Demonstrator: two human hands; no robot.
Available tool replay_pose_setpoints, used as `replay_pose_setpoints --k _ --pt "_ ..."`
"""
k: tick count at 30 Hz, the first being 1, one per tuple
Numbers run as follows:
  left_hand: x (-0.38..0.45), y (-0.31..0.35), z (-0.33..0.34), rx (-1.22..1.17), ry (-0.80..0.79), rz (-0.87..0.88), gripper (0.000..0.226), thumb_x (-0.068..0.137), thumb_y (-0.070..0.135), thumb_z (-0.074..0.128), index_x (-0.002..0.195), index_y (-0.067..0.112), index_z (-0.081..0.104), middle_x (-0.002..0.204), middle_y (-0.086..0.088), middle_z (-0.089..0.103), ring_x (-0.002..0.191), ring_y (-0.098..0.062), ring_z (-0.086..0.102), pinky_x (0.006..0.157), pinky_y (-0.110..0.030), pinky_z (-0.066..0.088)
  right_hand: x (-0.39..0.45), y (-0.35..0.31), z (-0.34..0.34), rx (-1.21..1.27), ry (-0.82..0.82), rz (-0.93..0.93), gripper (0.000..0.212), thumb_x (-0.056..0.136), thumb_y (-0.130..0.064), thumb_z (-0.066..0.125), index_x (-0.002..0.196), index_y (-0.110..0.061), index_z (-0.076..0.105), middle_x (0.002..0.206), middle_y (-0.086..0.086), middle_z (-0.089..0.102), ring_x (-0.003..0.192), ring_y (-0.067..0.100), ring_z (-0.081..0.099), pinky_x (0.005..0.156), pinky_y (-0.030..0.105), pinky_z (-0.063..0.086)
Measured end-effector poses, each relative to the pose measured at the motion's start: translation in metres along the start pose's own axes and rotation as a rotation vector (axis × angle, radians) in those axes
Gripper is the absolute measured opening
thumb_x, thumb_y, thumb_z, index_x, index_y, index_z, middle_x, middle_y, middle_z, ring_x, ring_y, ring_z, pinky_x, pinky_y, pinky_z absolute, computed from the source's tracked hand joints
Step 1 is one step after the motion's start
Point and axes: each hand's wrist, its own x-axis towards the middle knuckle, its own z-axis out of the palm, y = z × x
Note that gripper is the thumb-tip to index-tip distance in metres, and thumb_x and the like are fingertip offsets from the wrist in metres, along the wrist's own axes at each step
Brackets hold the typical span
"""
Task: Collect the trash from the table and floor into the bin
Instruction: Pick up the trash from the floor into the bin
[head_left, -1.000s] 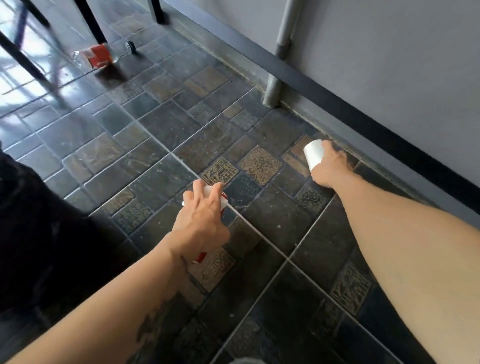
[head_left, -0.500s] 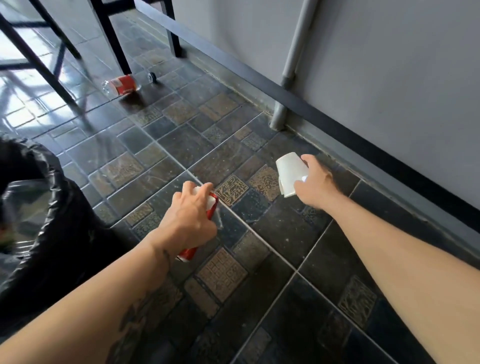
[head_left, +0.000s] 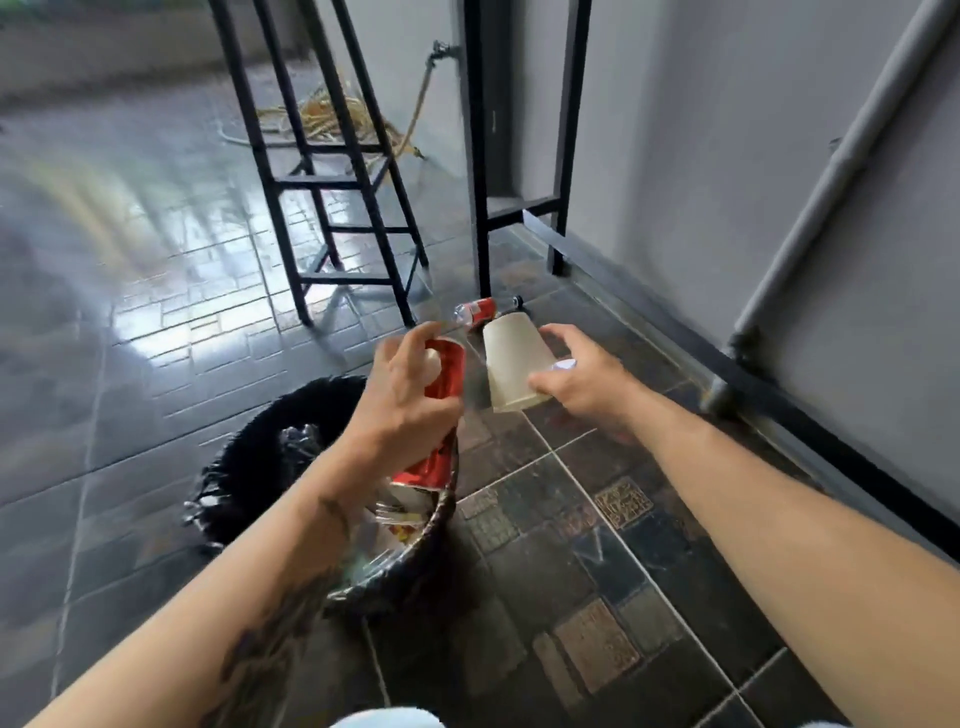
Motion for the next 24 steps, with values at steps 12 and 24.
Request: replay_pose_setpoints --k 12,24 --pt "-0.069 -0.118 -0.042 0.015 0.022 -0.561 0.104 0.066 0.042 0.068 0.159 0.026 0.025 0.152 -0.015 0.03 0.136 -0.034 0.04 0.113 -0.036 0.034 -0.027 -0.054 0.148 -0.476 -0.354 -0.014 0.069 0.076 -0.031 0.051 0.143 -0.016 0.04 0.139 0.016 0.052 0.125 0.035 0.051 0.1 0.043 0.046" --pt "-0.053 -0.125 -0.036 0.223 0.166 -0.504 0.056 0.088 0.028 0.056 0.144 0.023 0.052 0.149 -0.007 0.047 0.134 -0.03 0.048 0.114 -0.048 0.034 -0.001 -0.068 0.166 -0.304 -0.057 -0.109 0.052 0.083 -0.038 0.058 0.13 -0.022 0.044 0.132 0.009 0.04 0.124 0.031 0.043 0.094 0.038 0.04"
